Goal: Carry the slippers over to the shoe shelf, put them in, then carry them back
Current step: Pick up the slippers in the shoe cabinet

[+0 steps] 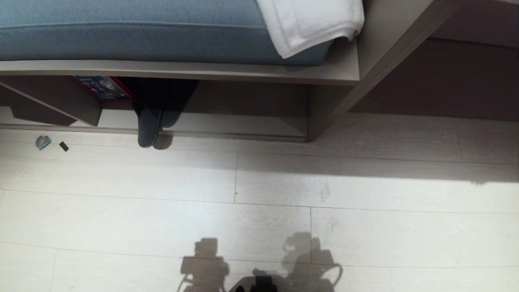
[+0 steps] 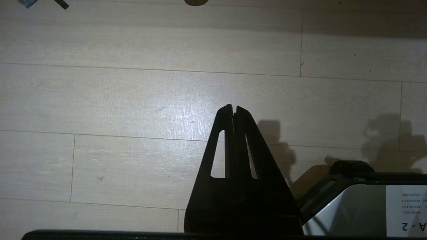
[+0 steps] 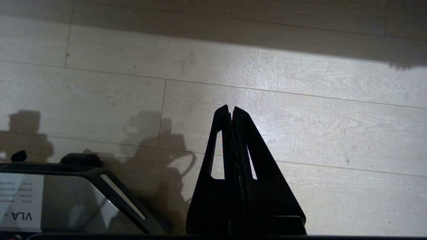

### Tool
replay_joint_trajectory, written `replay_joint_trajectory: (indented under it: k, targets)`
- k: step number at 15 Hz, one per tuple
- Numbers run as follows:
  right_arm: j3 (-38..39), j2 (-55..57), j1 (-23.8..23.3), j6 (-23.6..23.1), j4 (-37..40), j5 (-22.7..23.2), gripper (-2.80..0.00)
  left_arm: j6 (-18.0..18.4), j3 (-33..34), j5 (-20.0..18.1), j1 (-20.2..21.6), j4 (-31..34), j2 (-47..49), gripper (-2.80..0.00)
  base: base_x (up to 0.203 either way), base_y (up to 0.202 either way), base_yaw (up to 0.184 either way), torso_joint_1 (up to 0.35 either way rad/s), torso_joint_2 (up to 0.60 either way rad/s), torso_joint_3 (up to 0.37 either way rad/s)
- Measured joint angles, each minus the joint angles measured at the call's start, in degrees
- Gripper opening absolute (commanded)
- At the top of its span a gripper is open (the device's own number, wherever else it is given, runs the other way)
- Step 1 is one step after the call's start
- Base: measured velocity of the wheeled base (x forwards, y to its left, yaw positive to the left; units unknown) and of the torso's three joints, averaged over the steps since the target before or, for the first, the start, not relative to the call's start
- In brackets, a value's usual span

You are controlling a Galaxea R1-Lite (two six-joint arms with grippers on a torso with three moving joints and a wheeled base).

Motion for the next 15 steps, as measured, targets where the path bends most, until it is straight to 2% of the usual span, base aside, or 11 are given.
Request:
replay_joint_trajectory:
  k: [15]
  targets:
    - [0.00, 0.00, 0.00, 0.06, 0.00, 0.04, -2.80, 0.00, 0.00, 0.00, 0.00, 0.00, 0.00, -2.80, 0.000, 0.000, 0.000, 0.001, 0.00, 0.203]
